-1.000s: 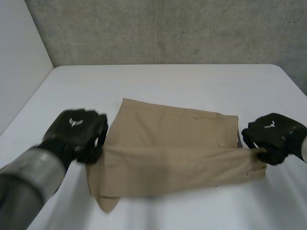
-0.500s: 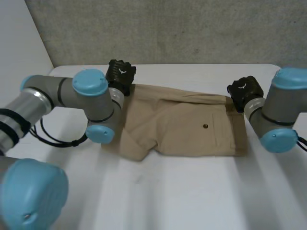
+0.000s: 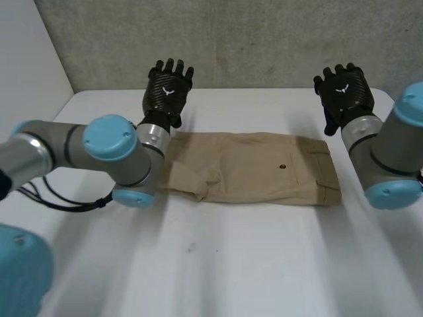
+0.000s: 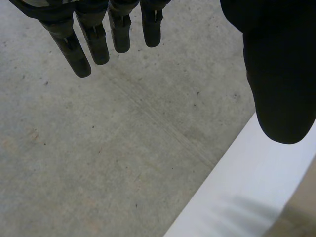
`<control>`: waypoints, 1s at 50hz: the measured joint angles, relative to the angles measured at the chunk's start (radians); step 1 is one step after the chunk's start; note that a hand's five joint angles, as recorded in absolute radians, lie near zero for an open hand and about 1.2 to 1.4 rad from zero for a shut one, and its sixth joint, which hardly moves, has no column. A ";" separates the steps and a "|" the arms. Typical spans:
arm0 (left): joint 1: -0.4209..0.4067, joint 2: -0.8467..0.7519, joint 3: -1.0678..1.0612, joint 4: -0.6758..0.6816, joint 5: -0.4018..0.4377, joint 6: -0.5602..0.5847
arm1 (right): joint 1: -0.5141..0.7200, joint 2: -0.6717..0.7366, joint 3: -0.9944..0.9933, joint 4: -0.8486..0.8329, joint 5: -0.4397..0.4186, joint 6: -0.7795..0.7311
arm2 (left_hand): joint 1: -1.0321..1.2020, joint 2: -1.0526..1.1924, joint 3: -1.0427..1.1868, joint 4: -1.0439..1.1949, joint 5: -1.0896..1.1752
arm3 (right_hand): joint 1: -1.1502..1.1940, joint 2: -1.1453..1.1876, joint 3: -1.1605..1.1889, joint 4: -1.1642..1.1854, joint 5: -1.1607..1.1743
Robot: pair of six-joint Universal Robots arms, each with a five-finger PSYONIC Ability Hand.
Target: Fold the shorts.
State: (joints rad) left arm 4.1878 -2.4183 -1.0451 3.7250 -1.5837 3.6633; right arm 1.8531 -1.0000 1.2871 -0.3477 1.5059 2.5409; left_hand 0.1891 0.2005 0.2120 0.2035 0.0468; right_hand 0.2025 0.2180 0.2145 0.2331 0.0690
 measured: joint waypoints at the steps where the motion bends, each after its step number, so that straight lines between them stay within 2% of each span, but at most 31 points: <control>1: 0.000 0.012 -0.014 -0.001 -0.002 -0.002 | -0.001 -0.022 0.017 0.022 -0.008 0.016 | 0.000 0.000 0.000 0.000 0.000 | 0.000 0.000 0.000 0.000 0.000; 3: -0.001 0.101 -0.123 -0.017 -0.017 -0.032 | -0.003 -0.077 0.074 0.124 -0.034 0.078 | 0.000 0.000 0.000 0.000 0.000 | 0.000 0.000 0.000 0.000 0.000; 4: -0.001 0.101 -0.123 -0.017 -0.017 -0.032 | -0.003 -0.077 0.074 0.124 -0.034 0.078 | 0.000 0.000 0.000 0.000 0.000 | 0.000 0.000 0.000 0.000 0.000; 9: -0.003 0.259 -0.329 -0.099 -0.039 -0.158 | -0.020 -0.121 0.167 0.313 -0.070 0.200 | 0.000 0.000 0.000 0.000 0.000 | 0.000 0.000 0.000 0.000 0.000; 11: -0.003 0.273 -0.348 -0.110 -0.040 -0.175 | -0.024 -0.122 0.177 0.327 -0.073 0.211 | 0.000 0.000 0.000 0.000 0.000 | 0.004 0.015 0.019 0.006 0.008; 13: -0.004 0.322 -0.418 -0.165 -0.042 -0.245 | -0.044 -0.119 0.223 0.360 -0.087 0.248 | 0.000 0.000 0.000 0.000 0.000 | 0.004 0.054 0.057 0.035 0.036; 17: -0.003 0.347 -0.469 -0.218 -0.041 -0.298 | -0.065 -0.097 0.262 0.332 -0.103 0.258 | 0.000 0.000 0.000 0.000 0.000 | 0.126 0.166 0.173 0.151 0.132; 20: 0.000 0.353 -0.497 -0.242 -0.040 -0.319 | -0.081 -0.058 0.282 0.269 -0.108 0.256 | 0.000 0.000 0.000 0.000 0.000 | 0.271 0.335 0.338 0.308 0.278; 21: 0.001 0.354 -0.505 -0.247 -0.039 -0.322 | -0.086 -0.041 0.285 0.242 -0.108 0.254 | 0.000 0.000 0.000 0.000 0.000 | 0.410 0.513 0.510 0.474 0.442; 23: 0.003 0.353 -0.515 -0.252 -0.038 -0.325 | -0.095 -0.011 0.288 0.187 -0.108 0.249 | 0.000 0.000 0.000 0.000 0.000 | 0.546 0.731 0.729 0.711 0.666; 24: 0.003 0.352 -0.516 -0.252 -0.038 -0.325 | -0.096 -0.008 0.288 0.181 -0.108 0.248 | 0.000 0.000 0.000 0.000 0.000 | 0.546 0.731 0.729 0.711 0.666; 25: 0.004 0.352 -0.519 -0.252 -0.038 -0.324 | -0.105 0.009 0.286 0.149 -0.106 0.238 | 0.000 0.000 0.000 0.000 0.000 | 0.649 0.882 0.870 0.861 0.786; 26: 0.004 0.352 -0.519 -0.252 -0.038 -0.324 | -0.105 0.009 0.286 0.149 -0.106 0.238 | 0.000 0.000 0.000 0.000 0.000 | 0.649 0.882 0.870 0.861 0.786; 32: 0.006 0.360 -0.520 -0.251 -0.041 -0.320 | -0.167 0.027 0.267 0.103 -0.098 0.149 | 0.000 0.000 0.000 0.000 0.000 | 0.710 0.952 0.921 0.955 0.866; 41: 0.008 0.420 -0.531 -0.262 -0.041 -0.322 | -0.268 -0.084 0.253 0.222 -0.092 0.000 | 0.000 0.000 0.000 0.000 0.000 | 0.733 0.952 0.921 0.958 0.881; 43: 0.010 0.451 -0.549 -0.269 -0.039 -0.322 | -0.294 -0.123 0.236 0.291 -0.097 -0.087 | 0.000 0.000 0.000 0.000 0.000 | 0.733 0.952 0.921 0.958 0.881; 50: 0.014 0.498 -0.589 -0.274 -0.035 -0.322 | -0.278 -0.159 0.159 0.365 -0.097 -0.276 | 0.000 0.000 0.000 0.000 0.000 | 0.748 0.959 0.932 0.958 0.888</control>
State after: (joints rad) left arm 4.2022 -1.9207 -1.6340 3.4508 -1.6184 3.3413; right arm 1.5754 -1.1589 1.4462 0.0175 1.4090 2.2646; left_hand 0.1891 0.2005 0.2120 0.2035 0.0468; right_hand 0.9508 1.1771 1.1468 1.1913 0.9572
